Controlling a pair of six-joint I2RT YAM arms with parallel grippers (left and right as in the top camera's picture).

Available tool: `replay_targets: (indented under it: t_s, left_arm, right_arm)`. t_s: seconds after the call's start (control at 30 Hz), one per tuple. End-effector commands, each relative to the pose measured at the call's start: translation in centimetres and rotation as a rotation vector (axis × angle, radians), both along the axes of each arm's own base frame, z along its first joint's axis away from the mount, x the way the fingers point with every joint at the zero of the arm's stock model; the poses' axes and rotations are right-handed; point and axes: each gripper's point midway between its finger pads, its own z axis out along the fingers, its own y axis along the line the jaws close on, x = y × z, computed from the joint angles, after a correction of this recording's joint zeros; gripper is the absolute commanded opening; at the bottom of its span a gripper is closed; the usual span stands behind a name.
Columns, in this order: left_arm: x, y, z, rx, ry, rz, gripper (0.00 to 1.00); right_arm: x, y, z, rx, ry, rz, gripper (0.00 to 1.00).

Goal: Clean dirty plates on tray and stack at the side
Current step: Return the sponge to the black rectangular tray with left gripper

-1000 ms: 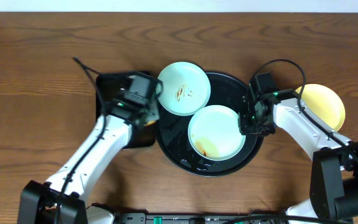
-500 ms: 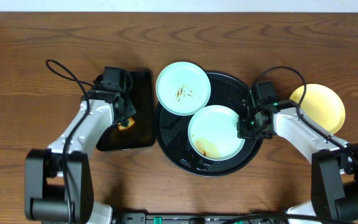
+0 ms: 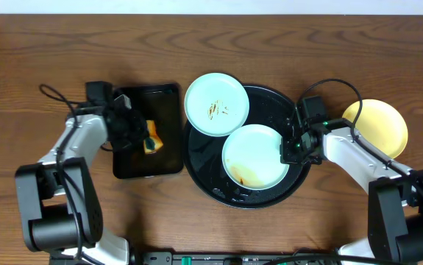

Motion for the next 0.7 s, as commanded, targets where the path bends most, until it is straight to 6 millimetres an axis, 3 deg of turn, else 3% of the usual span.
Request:
replay_targets:
  t_s: [0.0, 0.2, 0.4, 0.67]
  left_arm:
    - [0.0, -3.5, 2.9, -0.319, -0.115, -0.141, 0.08]
    - [-0.1, -3.1, 3.4, -0.354, -0.136, -0.144, 0.07]
    - [-0.7, -0.6, 0.7, -0.165, -0.063, -0.101, 0.08]
    - [-2.4, 2.8, -2.5, 0.054, 0.050, -0.031, 0.08]
  right_arm:
    - [0.6, 0.4, 0.8, 0.006, -0.035, 0.011, 0.01]
    - [2.0, 0.4, 3.7, 0.009, -0.138, 0.010, 0.01]
    - [2.6, 0.0, 6.1, 0.000, -0.223, 0.013, 0.01]
    - [2.8, -0.5, 6.6, -0.032, -0.255, 0.029, 0.01]
